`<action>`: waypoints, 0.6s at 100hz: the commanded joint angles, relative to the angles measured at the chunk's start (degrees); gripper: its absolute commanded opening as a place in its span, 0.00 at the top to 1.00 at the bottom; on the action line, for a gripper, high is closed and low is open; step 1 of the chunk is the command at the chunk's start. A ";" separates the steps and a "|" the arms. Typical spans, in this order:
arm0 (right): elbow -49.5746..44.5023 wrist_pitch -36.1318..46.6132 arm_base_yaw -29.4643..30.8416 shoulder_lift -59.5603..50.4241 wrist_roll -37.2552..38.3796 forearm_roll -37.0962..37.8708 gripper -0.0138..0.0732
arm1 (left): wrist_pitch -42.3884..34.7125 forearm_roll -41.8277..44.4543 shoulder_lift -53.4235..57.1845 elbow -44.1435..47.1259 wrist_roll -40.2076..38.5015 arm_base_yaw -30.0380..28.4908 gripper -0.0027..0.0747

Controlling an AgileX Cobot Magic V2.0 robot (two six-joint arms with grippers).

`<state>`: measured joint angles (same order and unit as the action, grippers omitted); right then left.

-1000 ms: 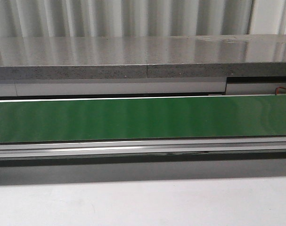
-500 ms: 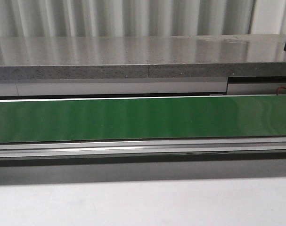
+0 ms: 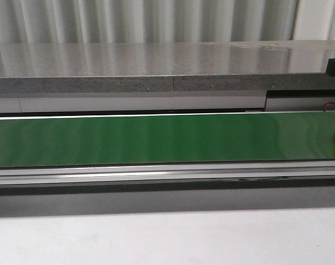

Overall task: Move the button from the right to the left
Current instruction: 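Lift the button and set it on the conveyor belt, open right gripper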

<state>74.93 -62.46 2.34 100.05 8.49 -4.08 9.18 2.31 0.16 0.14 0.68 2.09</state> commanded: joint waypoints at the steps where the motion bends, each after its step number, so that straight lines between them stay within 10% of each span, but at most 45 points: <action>1: 1.06 0.95 -0.01 -2.69 0.08 0.16 0.26 | -4.28 -0.46 1.95 2.32 -0.68 0.08 0.99; 37: 1.06 4.82 -2.07 -12.78 -6.78 0.23 0.25 | -4.28 -0.46 1.95 2.32 -0.68 0.08 0.99; 60: -2.19 6.04 -4.69 -22.33 -11.22 0.28 0.73 | -4.28 -0.46 1.95 2.32 -0.68 0.08 0.99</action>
<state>73.01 -58.62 -1.80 82.83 -0.70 -4.08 9.18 2.31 0.16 0.14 0.68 2.09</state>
